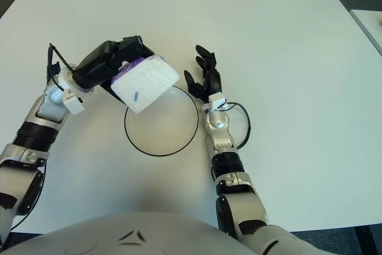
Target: Put the tissue paper into the plate.
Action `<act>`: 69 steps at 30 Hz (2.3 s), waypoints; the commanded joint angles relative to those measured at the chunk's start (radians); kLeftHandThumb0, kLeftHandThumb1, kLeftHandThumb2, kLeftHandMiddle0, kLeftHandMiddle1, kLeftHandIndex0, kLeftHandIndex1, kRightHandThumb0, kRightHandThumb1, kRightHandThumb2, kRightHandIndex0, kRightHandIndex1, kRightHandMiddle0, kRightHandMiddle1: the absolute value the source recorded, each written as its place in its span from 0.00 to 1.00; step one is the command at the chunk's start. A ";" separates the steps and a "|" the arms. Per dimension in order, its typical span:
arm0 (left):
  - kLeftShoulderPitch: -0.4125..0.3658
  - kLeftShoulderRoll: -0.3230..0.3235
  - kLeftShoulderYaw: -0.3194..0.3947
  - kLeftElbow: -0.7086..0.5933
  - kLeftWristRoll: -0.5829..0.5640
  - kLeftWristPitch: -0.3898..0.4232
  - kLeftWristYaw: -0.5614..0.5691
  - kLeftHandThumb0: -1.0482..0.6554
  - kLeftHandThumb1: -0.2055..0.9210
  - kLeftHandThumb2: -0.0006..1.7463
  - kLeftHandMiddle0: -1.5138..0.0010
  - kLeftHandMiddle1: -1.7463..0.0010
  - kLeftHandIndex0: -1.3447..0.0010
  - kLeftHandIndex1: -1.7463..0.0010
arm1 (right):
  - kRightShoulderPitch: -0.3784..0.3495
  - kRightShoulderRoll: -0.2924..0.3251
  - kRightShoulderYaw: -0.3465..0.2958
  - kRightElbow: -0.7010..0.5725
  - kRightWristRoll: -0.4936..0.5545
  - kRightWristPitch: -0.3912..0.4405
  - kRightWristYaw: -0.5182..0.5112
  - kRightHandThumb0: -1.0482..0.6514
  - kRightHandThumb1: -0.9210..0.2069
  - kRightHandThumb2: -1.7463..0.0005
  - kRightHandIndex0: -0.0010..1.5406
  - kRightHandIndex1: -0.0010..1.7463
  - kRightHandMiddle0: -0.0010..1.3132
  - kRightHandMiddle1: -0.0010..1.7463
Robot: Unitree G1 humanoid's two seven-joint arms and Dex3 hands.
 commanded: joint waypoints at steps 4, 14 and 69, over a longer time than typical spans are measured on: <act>-0.013 0.015 -0.005 -0.047 0.048 0.008 -0.029 0.33 0.43 0.78 0.18 0.00 0.52 0.00 | 0.095 -0.013 -0.003 0.112 -0.009 0.087 -0.012 0.27 0.02 0.71 0.08 0.36 0.00 0.33; -0.025 -0.031 -0.004 -0.008 0.196 -0.061 0.047 0.33 0.43 0.78 0.18 0.00 0.52 0.00 | 0.095 -0.006 0.000 0.111 -0.014 0.091 -0.038 0.26 0.03 0.71 0.08 0.36 0.00 0.36; -0.025 0.111 -0.167 -0.048 -0.022 0.111 -0.200 0.37 0.67 0.58 0.43 0.00 0.67 0.00 | 0.090 0.004 0.023 0.115 -0.026 0.102 -0.081 0.26 0.01 0.73 0.09 0.36 0.00 0.42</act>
